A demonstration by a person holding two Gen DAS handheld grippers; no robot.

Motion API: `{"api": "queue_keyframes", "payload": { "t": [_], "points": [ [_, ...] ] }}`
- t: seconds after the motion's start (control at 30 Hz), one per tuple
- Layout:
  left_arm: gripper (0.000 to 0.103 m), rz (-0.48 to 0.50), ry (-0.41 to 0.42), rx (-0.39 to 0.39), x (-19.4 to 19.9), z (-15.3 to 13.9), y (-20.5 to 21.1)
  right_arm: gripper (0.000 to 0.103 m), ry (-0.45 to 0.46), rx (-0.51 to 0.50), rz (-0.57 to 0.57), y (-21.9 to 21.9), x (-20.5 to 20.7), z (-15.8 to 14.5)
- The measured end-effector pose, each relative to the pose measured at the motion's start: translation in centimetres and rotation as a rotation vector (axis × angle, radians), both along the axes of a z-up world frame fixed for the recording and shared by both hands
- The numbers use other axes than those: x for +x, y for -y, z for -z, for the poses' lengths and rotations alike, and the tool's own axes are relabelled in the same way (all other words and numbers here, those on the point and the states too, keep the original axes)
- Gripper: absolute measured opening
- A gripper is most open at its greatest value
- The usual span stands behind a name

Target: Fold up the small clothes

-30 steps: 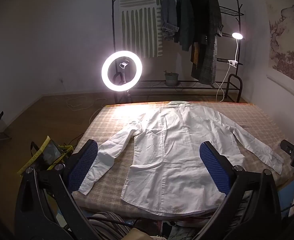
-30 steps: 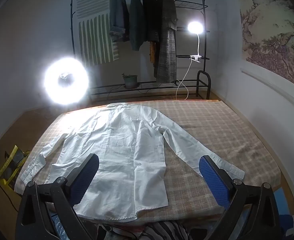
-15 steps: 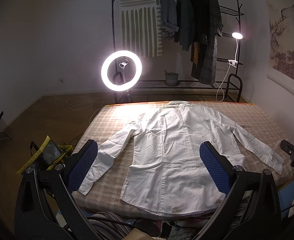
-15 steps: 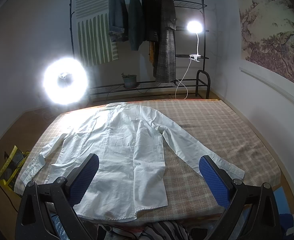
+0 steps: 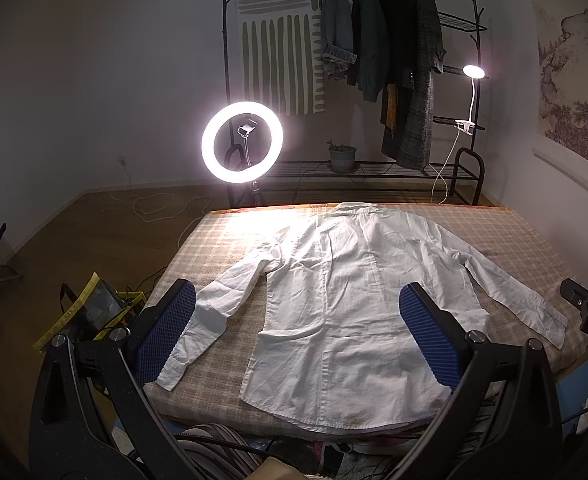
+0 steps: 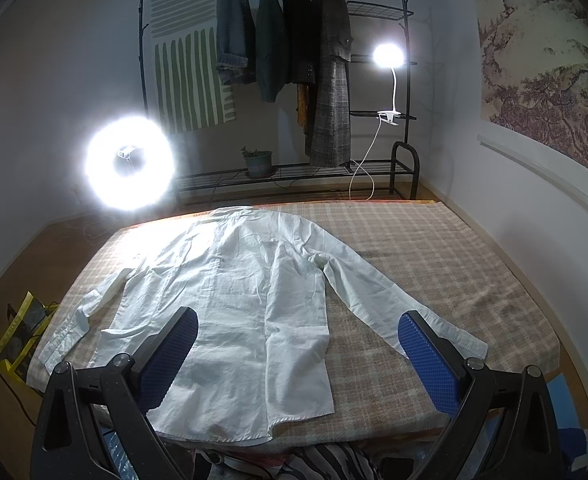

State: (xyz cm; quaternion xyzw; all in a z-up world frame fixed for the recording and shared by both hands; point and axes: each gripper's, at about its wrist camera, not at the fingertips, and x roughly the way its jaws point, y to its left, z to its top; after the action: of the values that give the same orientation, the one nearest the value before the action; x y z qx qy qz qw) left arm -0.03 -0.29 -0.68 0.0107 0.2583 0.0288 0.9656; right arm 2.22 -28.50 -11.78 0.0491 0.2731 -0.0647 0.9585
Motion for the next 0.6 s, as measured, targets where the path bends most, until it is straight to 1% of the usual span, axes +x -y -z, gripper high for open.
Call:
{"api": "queue_keyframes", "payload": {
  "t": [0.6],
  "points": [
    [0.103,0.000,0.000,0.002,0.01,0.10,-0.02,0.101,0.000,-0.001,0.000,0.02,0.10,-0.01]
  ]
}}
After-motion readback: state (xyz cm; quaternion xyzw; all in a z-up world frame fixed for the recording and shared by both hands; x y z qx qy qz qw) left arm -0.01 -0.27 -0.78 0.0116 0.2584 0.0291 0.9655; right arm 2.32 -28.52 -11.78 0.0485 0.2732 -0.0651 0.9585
